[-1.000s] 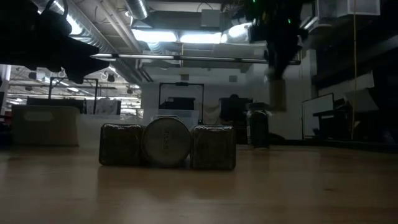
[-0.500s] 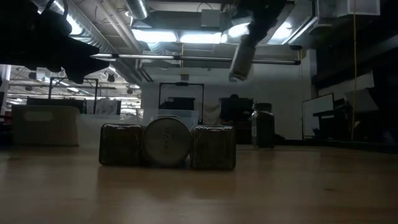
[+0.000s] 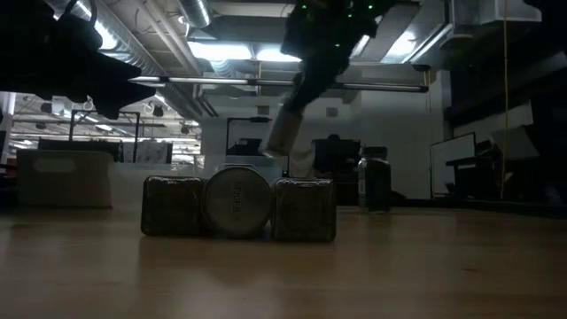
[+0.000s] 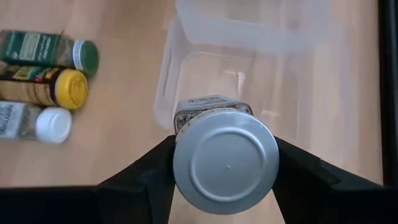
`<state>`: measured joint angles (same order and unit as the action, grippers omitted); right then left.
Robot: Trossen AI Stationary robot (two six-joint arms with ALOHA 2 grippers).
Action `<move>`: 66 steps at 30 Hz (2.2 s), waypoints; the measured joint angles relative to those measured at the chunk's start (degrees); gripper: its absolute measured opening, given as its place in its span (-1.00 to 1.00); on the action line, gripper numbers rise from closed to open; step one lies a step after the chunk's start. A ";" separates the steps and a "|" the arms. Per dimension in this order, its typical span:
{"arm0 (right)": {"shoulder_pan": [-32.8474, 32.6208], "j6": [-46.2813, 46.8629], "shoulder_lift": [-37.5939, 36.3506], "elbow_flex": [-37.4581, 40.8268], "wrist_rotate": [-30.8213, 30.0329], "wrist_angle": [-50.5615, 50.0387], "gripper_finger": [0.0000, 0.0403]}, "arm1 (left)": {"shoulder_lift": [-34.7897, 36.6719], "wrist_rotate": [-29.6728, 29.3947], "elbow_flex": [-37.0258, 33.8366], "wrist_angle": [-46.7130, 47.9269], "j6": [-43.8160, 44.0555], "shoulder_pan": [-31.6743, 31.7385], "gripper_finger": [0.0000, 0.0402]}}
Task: Sort spices by type
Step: Put the top white seasoning bottle into the right transparent bin, then put the top green seasoning bottle into the left transparent bin
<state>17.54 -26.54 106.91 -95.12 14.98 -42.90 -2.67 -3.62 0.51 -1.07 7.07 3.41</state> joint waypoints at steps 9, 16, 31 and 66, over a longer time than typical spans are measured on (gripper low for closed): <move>-3.83 -6.96 3.75 0.07 -6.71 2.73 0.07 | 0.01 -0.02 0.00 0.01 0.00 0.00 0.18; -4.09 -6.98 6.66 0.07 -6.33 2.62 0.07 | -0.01 0.00 0.00 0.01 0.00 0.01 0.18; -4.09 -6.91 8.53 0.05 -7.05 5.64 0.28 | -0.02 0.00 0.00 0.01 0.00 0.01 0.18; -3.10 9.58 6.68 -22.65 -15.94 -47.16 0.28 | -0.01 0.00 0.00 0.01 0.00 0.01 0.18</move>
<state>14.45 -16.96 113.58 -117.76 -0.96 -90.06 -2.68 -3.62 0.51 -1.06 7.07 3.42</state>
